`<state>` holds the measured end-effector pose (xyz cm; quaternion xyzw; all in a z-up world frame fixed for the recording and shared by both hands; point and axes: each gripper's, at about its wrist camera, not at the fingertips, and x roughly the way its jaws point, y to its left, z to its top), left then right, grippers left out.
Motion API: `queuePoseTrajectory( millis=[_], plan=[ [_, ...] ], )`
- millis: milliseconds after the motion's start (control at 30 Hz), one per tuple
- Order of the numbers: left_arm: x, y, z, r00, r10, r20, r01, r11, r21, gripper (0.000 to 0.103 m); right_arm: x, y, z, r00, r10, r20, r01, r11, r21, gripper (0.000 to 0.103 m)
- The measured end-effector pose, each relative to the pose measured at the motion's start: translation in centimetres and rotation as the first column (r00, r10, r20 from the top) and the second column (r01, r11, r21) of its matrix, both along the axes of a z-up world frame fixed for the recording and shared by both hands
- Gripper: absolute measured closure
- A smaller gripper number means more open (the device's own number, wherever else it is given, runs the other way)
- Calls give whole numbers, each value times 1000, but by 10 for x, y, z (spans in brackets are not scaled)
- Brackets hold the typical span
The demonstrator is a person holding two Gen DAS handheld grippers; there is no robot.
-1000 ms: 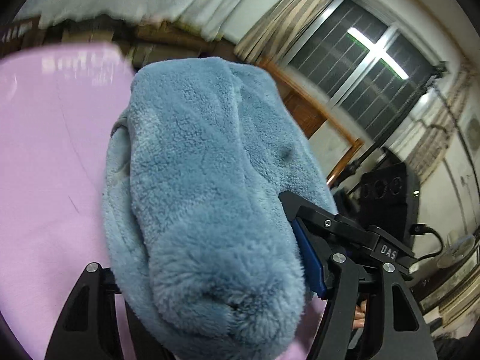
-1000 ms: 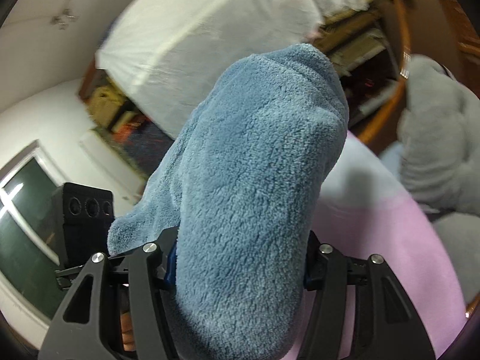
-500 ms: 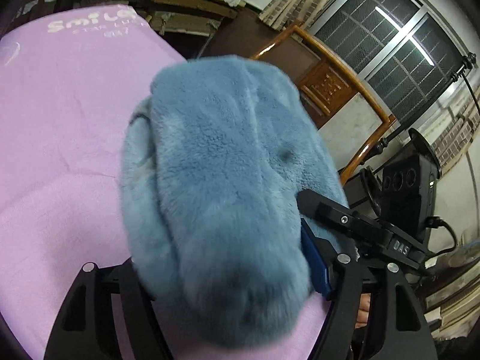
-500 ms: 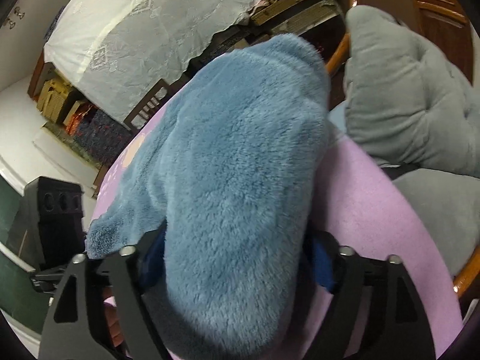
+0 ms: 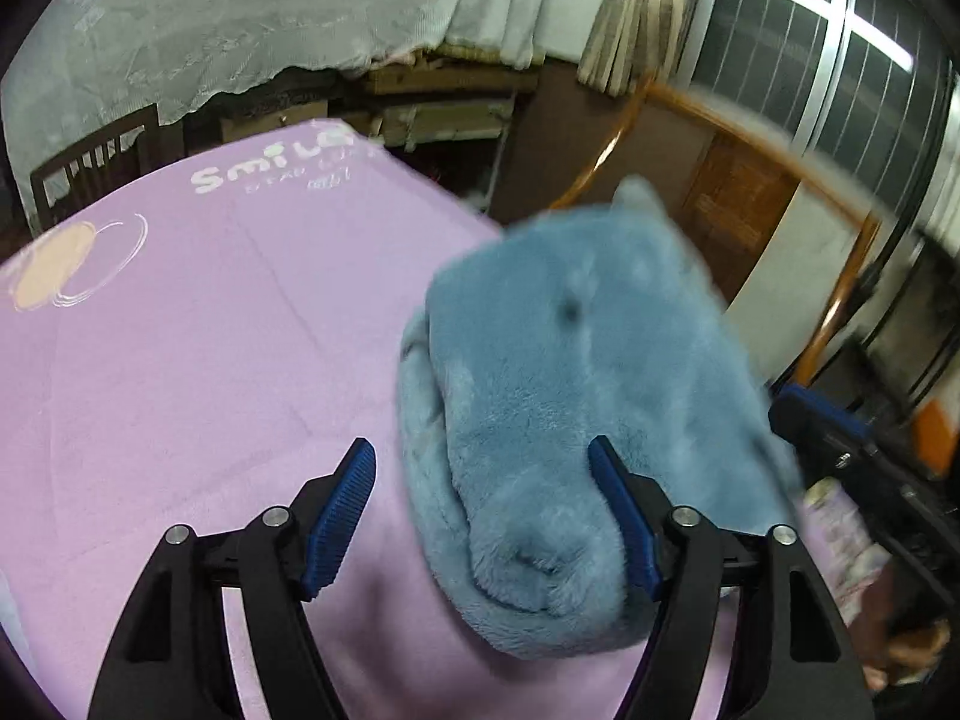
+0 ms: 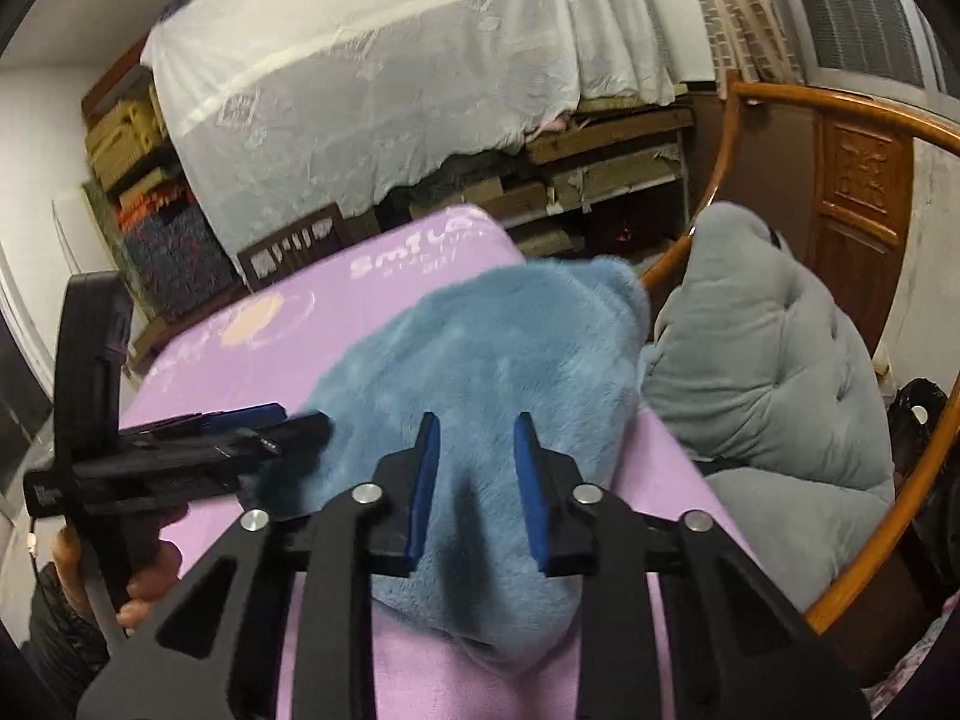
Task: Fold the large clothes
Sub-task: 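Lower the rolled jacket onto the bedspread and open both grippers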
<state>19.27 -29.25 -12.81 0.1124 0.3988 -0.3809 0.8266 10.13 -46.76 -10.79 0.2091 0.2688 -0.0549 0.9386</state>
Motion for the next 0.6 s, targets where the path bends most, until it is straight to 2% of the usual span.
queuePoseTrajectory(
  millis=[133,267,333,400,467,533,600],
  plan=[
    [-4,-4,-20,1000,-16,-15,16,999,29,20,19,-2,-30,995,1,-99,3,999,41,80],
    [-6,-6,-28,1000,-21,5,21,999,28,16,16,-9,-43,996,5,-89,3,996,90,80],
    [-5,-2,-26,1000,-12,-20,12,1000,18,16,16,-8,-44,995,-3,-98,11,997,80,80],
    [-10,2,-19,1000,-5,-11,5,1000,13,17,12,-3,-40,994,-26,-105,33,997,64,80],
    [-28,7,-4,999,2,54,-3,1000,20,17,2,3,-32,993,-46,-112,52,997,52,76],
    [-47,14,7,995,-1,104,0,1000,12,17,-9,9,-24,992,-45,-116,49,998,36,61],
    [-67,23,20,989,-9,147,10,1000,-9,13,-28,17,-17,993,-34,-116,39,999,38,53]
  ],
)
